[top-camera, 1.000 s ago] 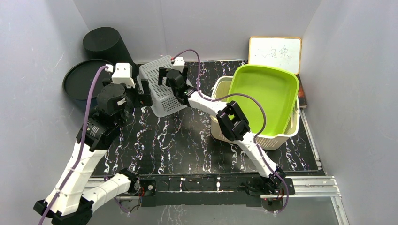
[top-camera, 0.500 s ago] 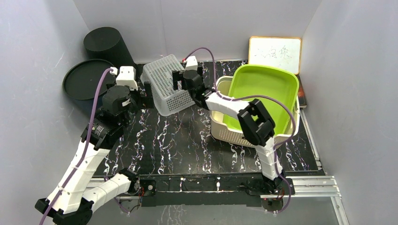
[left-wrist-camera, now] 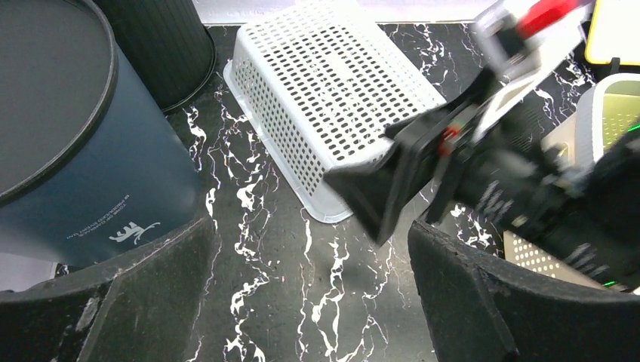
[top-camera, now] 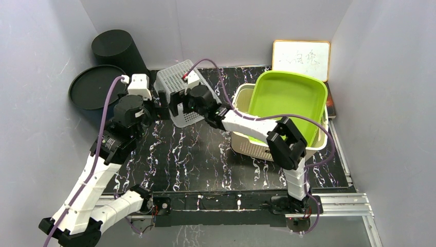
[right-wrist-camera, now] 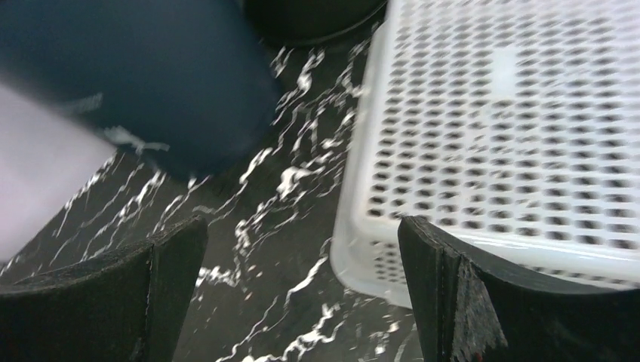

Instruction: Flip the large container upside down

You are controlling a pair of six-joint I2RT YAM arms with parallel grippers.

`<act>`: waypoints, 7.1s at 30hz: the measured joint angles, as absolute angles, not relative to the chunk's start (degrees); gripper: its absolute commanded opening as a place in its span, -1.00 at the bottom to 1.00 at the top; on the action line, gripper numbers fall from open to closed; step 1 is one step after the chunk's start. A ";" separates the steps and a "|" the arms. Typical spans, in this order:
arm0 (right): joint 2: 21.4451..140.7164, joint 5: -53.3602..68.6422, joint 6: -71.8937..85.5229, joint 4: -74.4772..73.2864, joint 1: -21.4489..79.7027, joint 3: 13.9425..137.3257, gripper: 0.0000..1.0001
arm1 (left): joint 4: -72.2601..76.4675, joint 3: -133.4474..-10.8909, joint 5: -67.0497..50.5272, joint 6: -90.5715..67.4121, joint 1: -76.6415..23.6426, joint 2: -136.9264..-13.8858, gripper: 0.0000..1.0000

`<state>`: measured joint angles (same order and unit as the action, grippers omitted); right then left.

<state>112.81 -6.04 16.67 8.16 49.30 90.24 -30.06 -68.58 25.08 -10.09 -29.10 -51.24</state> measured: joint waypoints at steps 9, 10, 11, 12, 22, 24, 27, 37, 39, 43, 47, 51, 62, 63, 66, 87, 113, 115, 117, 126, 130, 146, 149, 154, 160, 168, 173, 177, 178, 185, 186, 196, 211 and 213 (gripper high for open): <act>121.32 2.33 20.71 3.86 52.12 93.17 0.96 | -30.28 -69.56 25.08 -10.35 -29.10 -50.65 0.97; 121.99 2.68 21.06 3.62 52.10 93.41 0.96 | -30.39 -69.56 25.08 -10.35 -29.10 -50.52 0.97; 123.09 2.81 21.41 3.14 52.05 93.93 0.96 | -30.52 -69.56 25.08 -10.35 -29.10 -50.39 0.97; 123.31 2.81 21.45 3.01 52.05 94.02 0.96 | -30.52 -69.56 25.08 -10.37 -29.10 -50.24 0.97; 129.60 -12.36 21.74 -0.16 51.16 99.57 0.96 | -30.57 -69.54 25.08 -10.55 -29.10 -48.47 0.97; 130.82 -18.09 21.80 -0.45 50.13 100.75 0.95 | -30.74 -69.47 25.08 -10.70 -29.10 -48.23 0.97; 131.63 -22.68 22.02 -1.30 48.58 101.71 0.96 | -30.96 -69.08 25.06 -10.96 -29.10 -47.88 0.97; 131.72 -26.17 19.44 -4.86 49.04 103.72 0.95 | -31.33 -67.24 25.06 -11.22 -29.10 -47.81 0.97; 131.48 -26.22 19.31 -3.81 49.04 102.78 0.95 | -31.29 -66.81 25.04 -11.29 -29.10 -47.86 0.97; 130.37 -27.94 19.40 -2.90 49.04 100.73 0.96 | -31.35 -66.30 25.02 -11.55 -29.10 -48.07 0.97; 128.14 -28.97 19.59 -2.52 48.84 97.45 0.96 | -31.29 -66.00 25.04 -11.62 -29.10 -48.05 0.97; 123.44 -27.20 17.50 -0.56 46.72 90.54 0.96 | -31.33 -65.89 25.04 -11.64 -29.10 -48.01 0.97; 119.13 -28.97 13.54 -3.46 45.17 89.38 0.96 | -31.59 -64.99 25.02 -12.69 -29.10 -47.16 0.97; 118.63 -30.02 13.47 -3.53 44.99 89.43 0.96 | -31.70 -64.82 25.02 -12.82 -29.10 -47.09 0.97; 118.74 -31.90 13.65 -7.35 44.53 92.95 0.96 | -31.92 -64.69 24.95 -13.06 -29.10 -47.09 0.97; 121.27 -31.31 15.46 -4.91 37.47 99.59 0.96 | -32.60 -63.51 24.75 -13.13 -29.10 -47.05 0.97; 127.79 -7.84 13.96 -4.27 40.60 100.97 0.96 | -33.04 -62.81 24.86 -13.17 -29.10 -46.87 0.97; 126.74 -6.83 14.17 -3.70 41.10 99.50 0.96 | -33.06 -62.81 24.86 -13.23 -29.10 -46.59 0.97; 125.54 -6.22 14.52 -2.83 41.15 98.21 0.96 | -33.08 -62.81 24.88 -13.32 -29.10 -46.28 0.97; 113.54 -14.87 13.58 -1.67 41.15 92.42 0.96 | -33.08 -62.78 25.02 -13.67 -29.10 -45.67 0.97; 105.27 -21.89 13.50 -2.50 41.15 91.42 0.96 | -33.08 -62.76 24.97 -13.72 -29.10 -45.87 0.97; 79.31 -48.58 18.09 -18.63 40.99 73.19 0.87 | -31.42 -60.82 22.57 -14.24 -29.10 -47.70 0.97; 77.60 -48.97 19.64 -19.94 40.75 69.65 0.86 | -30.65 -60.77 21.65 -14.63 -29.10 -48.07 0.97; 78.26 -48.95 21.34 -21.08 39.83 66.94 0.82 | -29.76 -60.51 20.58 -15.53 -29.10 -48.14 0.97; 81.34 -48.16 23.05 -20.84 37.67 65.39 0.44 | -30.02 -59.83 20.10 -16.10 -29.10 -47.92 0.97; 83.31 -45.01 24.45 -19.92 36.51 62.87 -0.37 | -30.96 -59.83 20.12 -16.08 -29.10 -47.90 0.97; 82.83 -43.70 24.80 -17.80 36.62 62.41 -0.86 | -31.40 -59.86 20.12 -16.05 -29.10 -47.75 0.97; 80.38 -43.66 25.43 -17.78 36.64 61.08 -1.00 | -31.73 -60.03 20.12 -16.03 -29.10 -47.68 0.97; 79.46 -43.57 25.34 -17.89 36.64 60.93 -1.00 | -31.92 -60.27 20.12 -15.97 -29.10 -47.70 0.97; 70.74 -40.38 24.97 -18.70 36.58 62.39 -1.00 | -34.65 -69.21 19.81 -15.20 -29.10 -50.35 0.97; 70.00 -39.40 24.73 -19.51 36.58 63.79 -1.00 | -34.94 -71.26 19.49 -15.11 -29.10 -51.07 0.97; 66.92 -29.41 22.22 -24.12 36.62 78.70 -1.00 | -37.85 -87.88 14.94 -14.06 -29.10 -56.77 0.97; 65.80 -2.22 21.56 -20.67 36.58 95.29 -1.00 | -38.26 -95.04 16.27 -13.85 -29.10 -54.39 0.97; 66.46 3.73 24.14 -17.72 36.58 95.00 -1.00 | -38.13 -96.82 17.32 -13.69 -29.10 -54.43 0.97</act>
<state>66.46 3.73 24.14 -17.72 36.58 95.00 -38.13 -96.82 17.32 -13.69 -29.10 -54.43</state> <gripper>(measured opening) 0.108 0.984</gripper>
